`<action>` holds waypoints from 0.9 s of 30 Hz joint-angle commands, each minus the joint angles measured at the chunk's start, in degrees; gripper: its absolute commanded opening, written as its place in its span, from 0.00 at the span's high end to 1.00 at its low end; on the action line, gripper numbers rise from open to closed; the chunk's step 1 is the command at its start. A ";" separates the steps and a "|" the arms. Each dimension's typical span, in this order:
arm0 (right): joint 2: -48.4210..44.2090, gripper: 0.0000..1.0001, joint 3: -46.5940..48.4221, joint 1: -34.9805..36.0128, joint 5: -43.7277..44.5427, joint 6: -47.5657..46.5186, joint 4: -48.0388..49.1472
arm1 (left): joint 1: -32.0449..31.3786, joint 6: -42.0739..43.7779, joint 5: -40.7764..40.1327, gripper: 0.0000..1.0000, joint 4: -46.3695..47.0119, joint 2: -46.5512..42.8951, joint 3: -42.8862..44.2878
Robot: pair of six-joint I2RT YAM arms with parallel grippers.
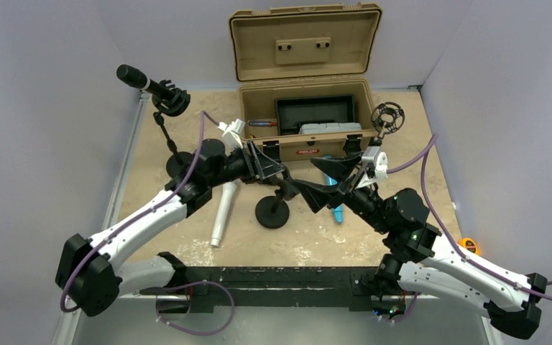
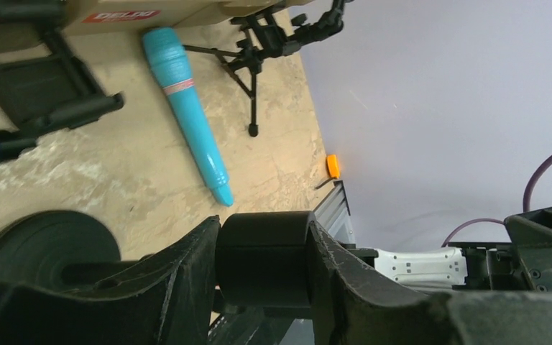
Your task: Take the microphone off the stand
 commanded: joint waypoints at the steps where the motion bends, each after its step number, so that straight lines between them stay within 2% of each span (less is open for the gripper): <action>1: -0.22 0.24 0.65 -0.14 1.65 0.35 0.65 | -1.82 2.18 4.36 1.00 5.90 8.79 2.30; 7: 0.39 0.24 1.71 -0.14 2.31 0.18 -0.54 | -3.00 -0.97 7.67 1.00 13.28 18.26 11.33; 15: -1.53 0.24 0.62 -0.08 3.84 4.38 -1.06 | -1.72 -4.17 11.64 1.00 16.56 22.64 16.82; 22: -0.57 0.24 0.62 -0.08 5.34 5.47 -0.90 | -0.07 -5.81 12.80 1.00 16.97 20.10 14.80; 27: 1.61 0.24 0.93 -0.11 6.34 5.89 0.72 | 0.85 -3.46 9.89 1.00 10.70 14.44 9.27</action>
